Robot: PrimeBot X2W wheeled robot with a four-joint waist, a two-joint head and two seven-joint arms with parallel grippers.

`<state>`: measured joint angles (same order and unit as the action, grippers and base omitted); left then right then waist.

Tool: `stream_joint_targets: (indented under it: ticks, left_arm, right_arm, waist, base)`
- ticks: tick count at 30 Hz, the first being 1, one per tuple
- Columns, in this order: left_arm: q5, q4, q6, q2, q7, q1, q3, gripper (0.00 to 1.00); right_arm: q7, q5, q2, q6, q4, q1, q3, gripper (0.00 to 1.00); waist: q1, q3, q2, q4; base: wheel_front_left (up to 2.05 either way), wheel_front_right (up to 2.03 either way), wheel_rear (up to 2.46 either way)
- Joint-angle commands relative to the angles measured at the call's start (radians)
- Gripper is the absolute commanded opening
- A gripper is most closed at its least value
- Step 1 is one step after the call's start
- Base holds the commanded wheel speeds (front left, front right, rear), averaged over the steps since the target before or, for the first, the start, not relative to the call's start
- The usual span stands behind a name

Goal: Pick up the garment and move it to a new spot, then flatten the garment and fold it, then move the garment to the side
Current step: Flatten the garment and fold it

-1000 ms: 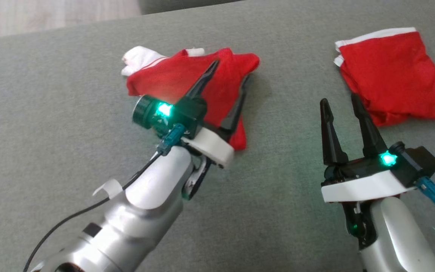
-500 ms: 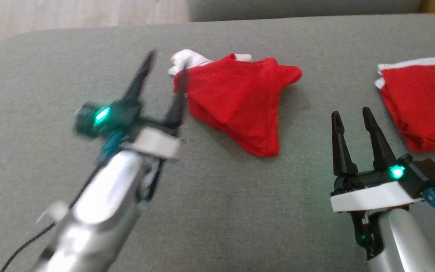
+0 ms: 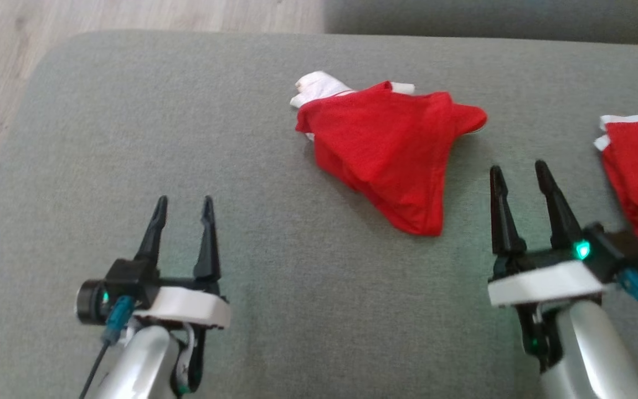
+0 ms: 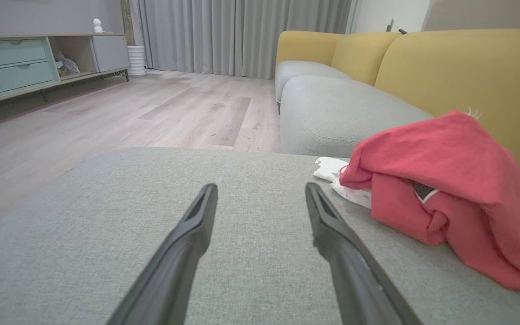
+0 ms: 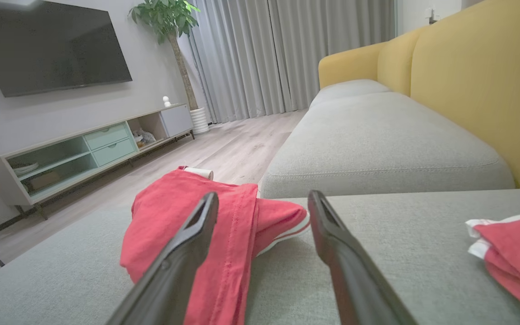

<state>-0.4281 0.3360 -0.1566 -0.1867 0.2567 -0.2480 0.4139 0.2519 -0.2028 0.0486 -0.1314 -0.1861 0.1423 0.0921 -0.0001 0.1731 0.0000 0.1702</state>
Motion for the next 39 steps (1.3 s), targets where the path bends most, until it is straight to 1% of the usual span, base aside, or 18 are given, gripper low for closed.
stream_joint_targets:
  ticks: [1,2,3,10,14,15,16,19,20,21,22,25,29,34,39]
  left_arm:
    - [0.019,-0.035,0.009,0.002,0.005,-0.049,-0.048,1.0]
    - [0.019,-0.035,0.009,0.002,0.005,-0.049,-0.048,1.0]
    - [0.026,-0.034,0.016,0.011,0.005,-0.052,-0.052,1.0]
    - [0.068,-0.001,0.066,0.067,0.005,-0.08,-0.069,1.0]
    - [0.084,0.021,0.086,0.087,0.005,-0.086,-0.082,1.0]
    - [0.091,0.029,0.094,0.095,0.005,-0.087,-0.091,1.0]
    - [0.094,0.033,0.098,0.098,0.005,-0.088,-0.096,1.0]
    - [0.105,0.04,0.107,0.106,0.005,-0.089,-0.111,1.0]
    - [0.108,0.042,0.11,0.108,0.005,-0.089,-0.116,1.0]
    - [0.111,0.044,0.112,0.11,0.005,-0.088,-0.122,1.0]
    - [0.115,0.046,0.113,0.111,0.005,-0.087,-0.128,1.0]
    - [0.125,0.056,0.117,0.116,0.005,-0.083,-0.144,1.0]
    - [0.137,0.065,0.126,0.121,0.005,-0.078,-0.156,1.0]
    - [0.145,0.073,0.135,0.128,0.005,-0.072,-0.162,1.0]
    - [0.143,0.08,0.137,0.133,0.005,-0.049,-0.168,1.0]
  right_arm:
    - [0.01,-0.007,0.002,0.001,0.001,0.083,0.022,1.0]
    - [0.01,-0.007,0.002,0.001,0.001,0.083,0.022,1.0]
    - [0.006,-0.014,0.002,0.001,-0.029,0.112,0.024,1.0]
    - [-0.113,-0.096,0.002,0.001,-0.273,0.352,0.03,1.0]
    - [-0.152,-0.16,0.011,0.001,-0.398,0.455,0.046,1.0]
    - [-0.162,-0.182,0.023,0.001,-0.449,0.492,0.066,1.0]
    - [-0.167,-0.197,0.028,0.001,-0.47,0.506,0.081,1.0]
    - [-0.169,-0.253,0.045,0.001,-0.501,0.534,0.143,1.0]
    - [-0.164,-0.267,0.053,0.001,-0.503,0.538,0.169,0.68]
    - [-0.156,-0.281,0.061,0.001,-0.502,0.541,0.194,0.29]
    - [-0.148,-0.299,0.067,0.001,-0.499,0.541,0.219,0.0]
    - [-0.121,-0.331,0.092,0.001,-0.496,0.538,0.283,0.0]
    - [-0.082,-0.357,0.12,0.001,-0.495,0.55,0.328,0.0]
    - [-0.055,-0.354,0.167,0.001,-0.488,0.622,0.336,0.0]
    - [-0.061,-0.337,0.207,0.001,-0.444,0.698,0.358,0.0]
  waist:
    - [0.0001,0.02,0.0,0.019]
    - [0.0001,0.02,0.0,0.019]
    - [0.0001,0.026,0.0,0.025]
    - [0.0001,0.073,0.0,0.064]
    - [0.0001,0.094,0.0,0.087]
    - [0.0001,0.1,0.0,0.095]
    - [0.0001,0.102,0.0,0.098]
    - [0.0001,0.105,0.0,0.104]
    - [0.0001,0.104,0.0,0.104]
    - [0.0001,0.102,0.0,0.102]
    - [0.0001,0.099,0.0,0.099]
    - [0.0001,0.085,0.0,0.084]
    - [0.0001,0.058,0.0,0.06]
    - [0.0001,0.015,0.0,0.05]
    - [0.0001,-0.035,0.0,0.061]
  base:
    - [0.0,0.0,0.0]
    - [0.0,0.0,0.0]
    - [0.0,0.0,0.0]
    - [0.0,0.0,0.0]
    - [0.0,0.0,0.0]
    - [0.0,0.0,0.0]
    - [0.0,0.0,0.0]
    - [0.0,0.0,0.0]
    - [0.0,0.0,0.0]
    - [0.0,0.0,0.0]
    - [0.0,0.0,0.0]
    - [0.0,0.0,0.0]
    - [0.0,0.0,0.0]
    - [0.0,0.0,0.0]
    - [0.0,0.0,0.0]
